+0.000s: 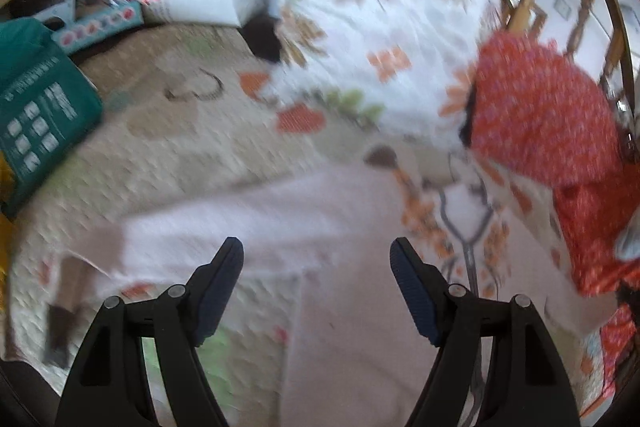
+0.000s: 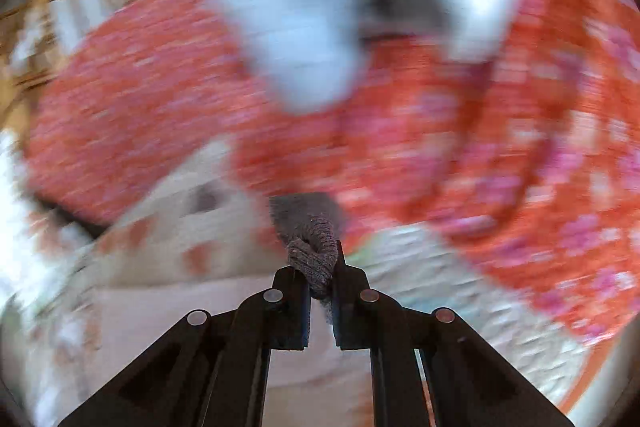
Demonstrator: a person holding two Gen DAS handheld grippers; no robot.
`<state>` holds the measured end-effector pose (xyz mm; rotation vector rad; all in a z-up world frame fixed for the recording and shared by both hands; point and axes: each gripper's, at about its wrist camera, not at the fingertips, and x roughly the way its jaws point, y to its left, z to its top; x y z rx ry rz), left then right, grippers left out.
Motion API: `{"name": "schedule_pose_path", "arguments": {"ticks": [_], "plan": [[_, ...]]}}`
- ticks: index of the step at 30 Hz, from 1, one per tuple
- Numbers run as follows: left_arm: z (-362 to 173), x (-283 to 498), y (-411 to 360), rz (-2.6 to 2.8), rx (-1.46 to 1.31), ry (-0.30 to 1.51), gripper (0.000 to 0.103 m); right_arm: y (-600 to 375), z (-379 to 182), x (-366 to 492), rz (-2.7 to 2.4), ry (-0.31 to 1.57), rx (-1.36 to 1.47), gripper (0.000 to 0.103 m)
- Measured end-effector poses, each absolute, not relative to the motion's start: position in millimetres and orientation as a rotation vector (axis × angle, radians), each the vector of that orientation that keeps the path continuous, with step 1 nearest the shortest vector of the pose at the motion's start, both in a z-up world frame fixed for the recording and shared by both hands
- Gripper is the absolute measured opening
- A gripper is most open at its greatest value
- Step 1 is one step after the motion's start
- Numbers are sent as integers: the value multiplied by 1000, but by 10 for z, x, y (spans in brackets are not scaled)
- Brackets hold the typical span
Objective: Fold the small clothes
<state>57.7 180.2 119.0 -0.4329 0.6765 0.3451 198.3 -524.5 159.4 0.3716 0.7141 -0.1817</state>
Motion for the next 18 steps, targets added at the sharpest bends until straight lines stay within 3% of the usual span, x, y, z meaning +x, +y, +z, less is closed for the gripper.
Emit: {"name": "schedule_pose_path", "arguments": {"ticks": [9,18], "plan": [[1238,354,2375,402,-540,595,78,-2710,1270,2574,463,913,566,9],[1143,60,2783,461,-643,585,78,-599,443,2434,741,1151,415,9]]}}
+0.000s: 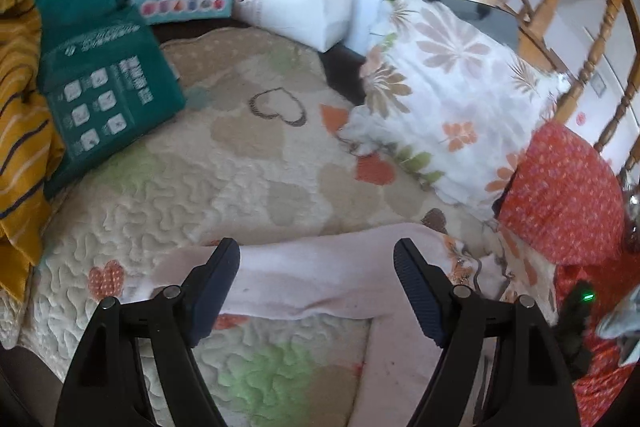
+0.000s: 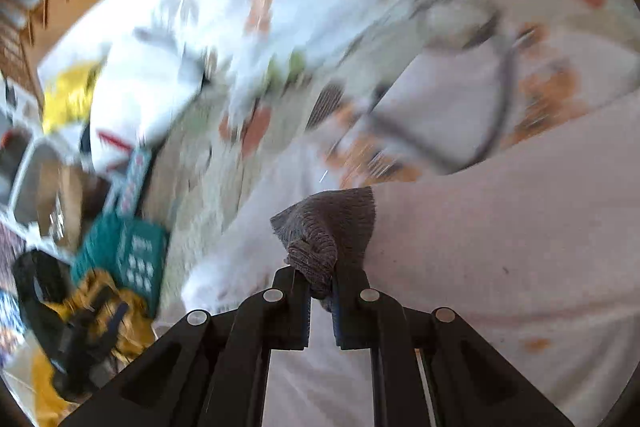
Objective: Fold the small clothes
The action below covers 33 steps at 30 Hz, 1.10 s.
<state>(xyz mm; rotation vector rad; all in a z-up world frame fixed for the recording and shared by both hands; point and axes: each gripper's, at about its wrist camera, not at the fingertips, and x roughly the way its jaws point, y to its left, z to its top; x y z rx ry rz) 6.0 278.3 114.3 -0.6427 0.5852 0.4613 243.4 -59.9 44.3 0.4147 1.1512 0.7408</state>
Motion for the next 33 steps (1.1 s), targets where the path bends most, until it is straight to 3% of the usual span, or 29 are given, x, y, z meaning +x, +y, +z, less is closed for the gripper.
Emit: {"name": "schedule_pose_path", "arguments": {"ticks": [5,13,20,27,31,33], "plan": [[1103,-60,2962,488,-689,583,78,41,118,2342,794,1231,265,23],[1126,-399,3275,610,-733,531,78,686,51,2052,1060,1343,152,23],[1271,-782,3493,834,-651,501,79,648,622,1887,989,1150,-70,26],[1339,-1286,3714,1088,-633,421,79,1420,577,988,1197,1082,-267,28],[1309,-1539,3847,1136,-679,389,79,1913,679,552,1266,900,-443,42],[1300,-1635,3902,1156,-689,379,79,2064,718,396,1279,804,-549,45]]}}
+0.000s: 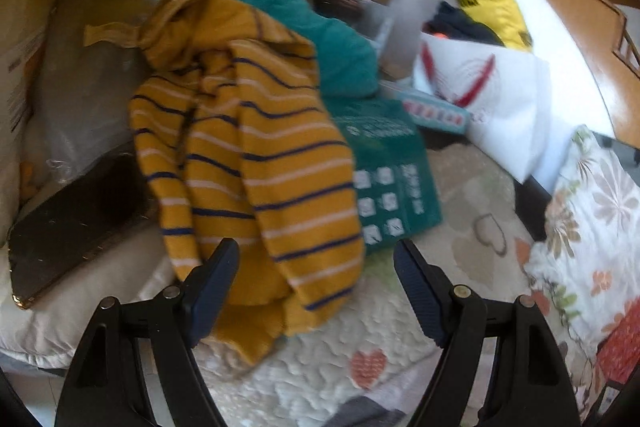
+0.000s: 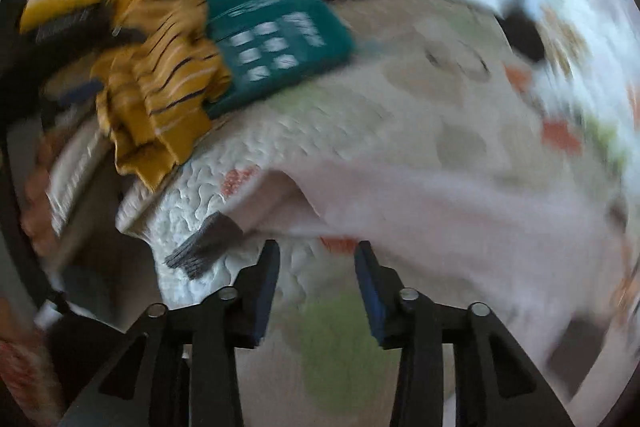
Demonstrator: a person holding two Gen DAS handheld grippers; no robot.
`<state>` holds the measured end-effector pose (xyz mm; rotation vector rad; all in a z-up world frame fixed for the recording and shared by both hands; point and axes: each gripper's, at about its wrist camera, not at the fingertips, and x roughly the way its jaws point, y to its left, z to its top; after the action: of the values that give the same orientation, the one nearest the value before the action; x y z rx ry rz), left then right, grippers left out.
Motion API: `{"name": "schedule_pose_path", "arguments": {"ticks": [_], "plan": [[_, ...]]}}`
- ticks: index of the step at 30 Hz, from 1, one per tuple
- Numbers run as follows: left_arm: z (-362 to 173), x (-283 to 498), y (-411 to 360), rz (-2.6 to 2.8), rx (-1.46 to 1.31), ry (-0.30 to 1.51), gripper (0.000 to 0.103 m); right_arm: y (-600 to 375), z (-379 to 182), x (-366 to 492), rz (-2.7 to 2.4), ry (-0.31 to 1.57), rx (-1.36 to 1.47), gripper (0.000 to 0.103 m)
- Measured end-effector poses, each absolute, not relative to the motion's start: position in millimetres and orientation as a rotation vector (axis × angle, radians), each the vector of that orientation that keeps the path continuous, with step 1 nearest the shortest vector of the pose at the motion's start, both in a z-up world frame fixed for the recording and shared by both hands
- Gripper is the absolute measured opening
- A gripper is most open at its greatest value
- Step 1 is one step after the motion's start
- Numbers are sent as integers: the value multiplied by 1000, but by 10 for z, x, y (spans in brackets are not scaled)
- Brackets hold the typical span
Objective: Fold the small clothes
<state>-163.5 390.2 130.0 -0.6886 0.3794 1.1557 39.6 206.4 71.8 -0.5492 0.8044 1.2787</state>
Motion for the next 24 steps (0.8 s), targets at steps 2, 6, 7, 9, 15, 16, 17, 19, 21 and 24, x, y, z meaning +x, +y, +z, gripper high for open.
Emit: {"name": "schedule_pose_path", "arguments": {"ticks": [2,6,7,9,15,16,17,19,21,24], "plan": [[1284,-1699,3937,1170,-697,374,79,2186,727,180,1302,680,-699,45],[1261,-1824,4008,1199,-715,363,79,2250,644,-206,1326,441,-970,45],[1248,-1845,4029,1205,-718,365,79,2260,615,-295,1330,383,-1028,45],[1225,-1866,4050,1216,-719,374,79,2277,525,-516,1342,249,-1159,46],[1170,-1900,4128,1246,-715,400,79,2385,238,-1025,1383,-59,-1381,55],[1171,-1904,4130,1254,-713,401,79,2409,169,-1103,1386,-113,-1409,55],[1174,-1907,4131,1258,-712,400,79,2425,104,-1148,1381,-148,-1428,52],[1174,-1910,4136,1249,-720,397,79,2499,4,-1157,1374,-120,-1459,19],[1169,-1909,4135,1239,-731,395,79,2532,24,-1126,1392,-13,-1435,4],[1170,-1899,4128,1231,-737,393,79,2515,288,-871,1395,156,-1275,4]]}}
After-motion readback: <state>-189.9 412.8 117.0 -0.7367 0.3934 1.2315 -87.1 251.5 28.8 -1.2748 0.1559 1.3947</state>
